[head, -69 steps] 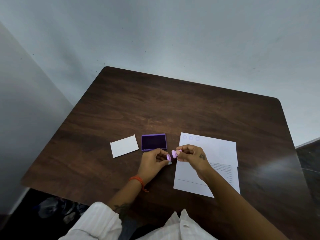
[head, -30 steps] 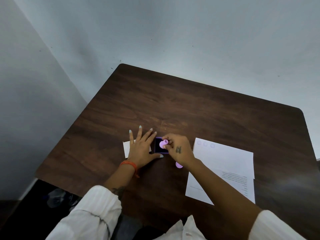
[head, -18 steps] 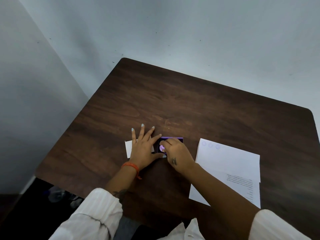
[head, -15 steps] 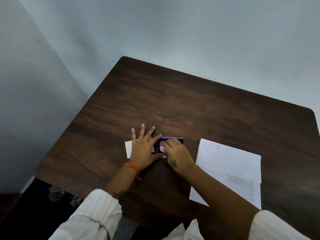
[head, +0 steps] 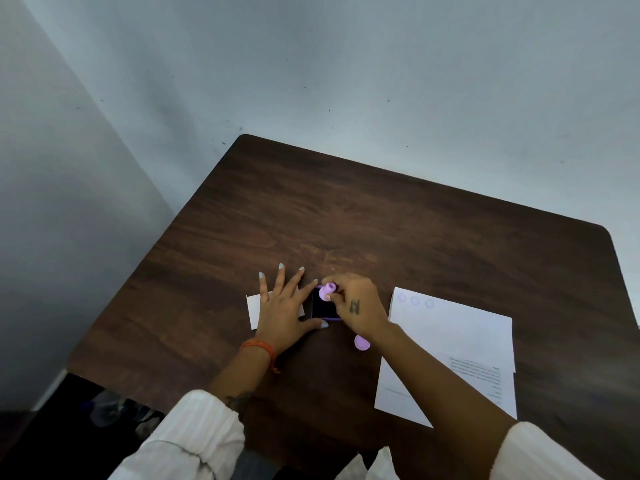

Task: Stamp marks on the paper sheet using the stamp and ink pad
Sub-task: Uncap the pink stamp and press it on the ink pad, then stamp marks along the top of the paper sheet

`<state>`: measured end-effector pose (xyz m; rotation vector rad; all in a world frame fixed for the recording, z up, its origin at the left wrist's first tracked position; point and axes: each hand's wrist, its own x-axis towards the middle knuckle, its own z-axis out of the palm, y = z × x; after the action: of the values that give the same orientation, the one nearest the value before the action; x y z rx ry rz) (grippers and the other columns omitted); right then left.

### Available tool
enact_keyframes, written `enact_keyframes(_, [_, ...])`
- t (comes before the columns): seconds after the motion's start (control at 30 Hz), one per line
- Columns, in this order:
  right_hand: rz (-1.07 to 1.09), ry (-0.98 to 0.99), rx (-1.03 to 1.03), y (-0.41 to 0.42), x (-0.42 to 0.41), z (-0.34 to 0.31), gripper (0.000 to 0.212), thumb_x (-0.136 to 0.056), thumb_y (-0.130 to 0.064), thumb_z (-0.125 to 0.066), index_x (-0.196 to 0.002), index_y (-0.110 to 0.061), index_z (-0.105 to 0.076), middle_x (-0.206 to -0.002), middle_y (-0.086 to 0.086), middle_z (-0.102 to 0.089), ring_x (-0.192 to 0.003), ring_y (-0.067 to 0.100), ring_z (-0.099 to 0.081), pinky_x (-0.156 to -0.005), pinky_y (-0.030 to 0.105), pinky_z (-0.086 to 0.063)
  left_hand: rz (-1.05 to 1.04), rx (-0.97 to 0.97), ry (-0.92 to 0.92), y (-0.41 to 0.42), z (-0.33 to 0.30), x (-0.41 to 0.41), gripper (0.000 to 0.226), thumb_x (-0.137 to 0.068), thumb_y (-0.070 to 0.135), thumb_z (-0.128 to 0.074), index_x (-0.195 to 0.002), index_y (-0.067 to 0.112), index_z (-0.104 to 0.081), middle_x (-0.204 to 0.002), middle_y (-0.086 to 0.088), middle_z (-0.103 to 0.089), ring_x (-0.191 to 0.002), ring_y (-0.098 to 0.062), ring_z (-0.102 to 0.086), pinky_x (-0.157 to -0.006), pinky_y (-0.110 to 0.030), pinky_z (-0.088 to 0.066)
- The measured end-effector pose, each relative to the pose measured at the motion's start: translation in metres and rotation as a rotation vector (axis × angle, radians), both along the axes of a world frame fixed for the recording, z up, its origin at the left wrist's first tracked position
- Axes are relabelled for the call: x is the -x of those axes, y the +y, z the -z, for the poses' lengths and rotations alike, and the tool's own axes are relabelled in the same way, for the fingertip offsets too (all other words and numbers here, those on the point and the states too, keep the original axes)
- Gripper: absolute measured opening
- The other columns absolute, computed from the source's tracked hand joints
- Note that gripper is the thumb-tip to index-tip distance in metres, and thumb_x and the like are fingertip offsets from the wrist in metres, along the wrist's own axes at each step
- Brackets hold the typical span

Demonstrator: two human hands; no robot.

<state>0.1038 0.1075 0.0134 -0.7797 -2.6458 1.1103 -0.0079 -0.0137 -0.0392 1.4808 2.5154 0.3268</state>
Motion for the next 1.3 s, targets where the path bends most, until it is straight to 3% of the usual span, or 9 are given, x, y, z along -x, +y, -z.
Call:
enact_keyframes(0.1, [-0.102,-0.06,-0.155,-0.008,0.003,0.012,0.018,-0.084,-0.008,-0.057,-0.101,-0.006,-0.063,-0.102,0.014,-0.066,-0.097,0.026,-0.058,-0.081,0.029,-0.042,0.005,0.005,0.009,-0.001,0.001,0.0,0.08,-0.072,0.068,-0.052,-0.14,0.034,-0.025,-0.155,-0.002,-0.018,-0.143,-0.029,0.008,-0.104,-0.052,0.026])
enact_keyframes(0.2, [-0.178,-0.134,-0.282,-0.012,0.001,0.021,0.035,-0.078,-0.009,-0.066,-0.111,-0.005,-0.057,-0.114,0.016,-0.063,-0.108,0.028,-0.054,-0.093,0.036,-0.043,0.018,-0.003,0.014,-0.001,0.001,-0.001,0.081,-0.073,0.068,-0.05,-0.14,0.031,-0.024,-0.155,-0.002,-0.018,-0.143,-0.029,0.008,-0.105,-0.052,0.026])
enact_keyframes(0.4, [-0.217,-0.139,-0.351,-0.012,0.003,0.025,0.046,-0.073,-0.011,-0.071,-0.115,-0.002,-0.054,-0.118,0.019,-0.061,-0.112,0.033,-0.052,-0.094,0.04,-0.044,0.039,-0.017,0.023,-0.001,0.004,0.0,0.08,-0.074,0.067,-0.048,-0.14,0.028,-0.026,-0.155,-0.002,-0.018,-0.143,-0.029,0.006,-0.106,-0.053,0.024])
enact_keyframes(0.73, [-0.275,-0.161,-0.414,-0.01,0.004,0.024,0.049,-0.077,-0.017,-0.069,-0.12,-0.003,-0.05,-0.121,0.018,-0.058,-0.112,0.031,-0.05,-0.093,0.04,-0.044,0.055,-0.018,0.022,0.001,0.005,0.003,0.079,-0.073,0.068,-0.05,-0.139,0.029,-0.029,-0.155,-0.002,-0.018,-0.143,-0.028,0.007,-0.107,-0.052,0.024])
enact_keyframes(0.83, [-0.261,-0.15,-0.354,-0.006,0.006,0.017,0.033,-0.081,-0.012,-0.063,-0.112,-0.004,-0.055,-0.112,0.017,-0.061,-0.106,0.03,-0.053,-0.089,0.037,-0.044,0.042,-0.017,0.021,0.001,0.002,0.002,0.079,-0.073,0.067,-0.052,-0.138,0.029,-0.031,-0.155,-0.003,-0.02,-0.143,-0.03,0.004,-0.107,-0.053,0.022])
enact_keyframes(0.93, [-0.119,-0.087,-0.098,0.001,0.006,0.005,0.015,-0.085,-0.009,-0.054,-0.093,-0.002,-0.065,-0.096,0.017,-0.067,-0.089,0.03,-0.061,-0.079,0.037,-0.048,0.039,-0.012,0.027,0.001,0.0,0.0,0.079,-0.072,0.066,-0.055,-0.138,0.03,-0.031,-0.154,-0.003,-0.022,-0.144,-0.03,0.002,-0.107,-0.053,0.022])
enact_keyframes(1.03, [0.25,0.101,0.24,0.004,-0.004,0.0,0.009,-0.079,-0.008,-0.065,-0.086,-0.006,-0.069,-0.09,0.01,-0.071,-0.082,0.023,-0.065,-0.075,0.027,-0.048,0.032,-0.008,0.031,0.002,-0.002,0.001,0.082,-0.071,0.065,-0.057,-0.139,0.028,-0.029,-0.154,-0.003,-0.023,-0.144,-0.03,0.0,-0.107,-0.051,0.023])
enact_keyframes(1.17, [0.594,0.281,1.095,0.01,-0.039,-0.005,0.014,-0.083,-0.003,-0.062,-0.097,-0.006,-0.066,-0.098,0.012,-0.067,-0.085,0.017,-0.065,-0.073,0.023,-0.056,0.05,0.054,0.042,0.003,-0.005,0.001,0.09,-0.071,0.069,-0.052,-0.143,0.03,-0.015,-0.156,-0.002,-0.015,-0.144,-0.028,0.002,-0.107,-0.053,0.021])
enact_keyframes(1.3, [0.707,0.464,1.564,0.016,-0.084,-0.012,0.016,-0.085,0.0,-0.057,-0.086,-0.003,-0.072,-0.089,0.012,-0.075,-0.083,0.019,-0.071,-0.068,0.025,-0.06,0.044,-0.012,0.02,0.005,-0.013,-0.006,0.089,-0.07,0.071,-0.051,-0.142,0.028,-0.021,-0.155,-0.002,-0.02,-0.144,-0.028,-0.002,-0.109,-0.051,0.018])
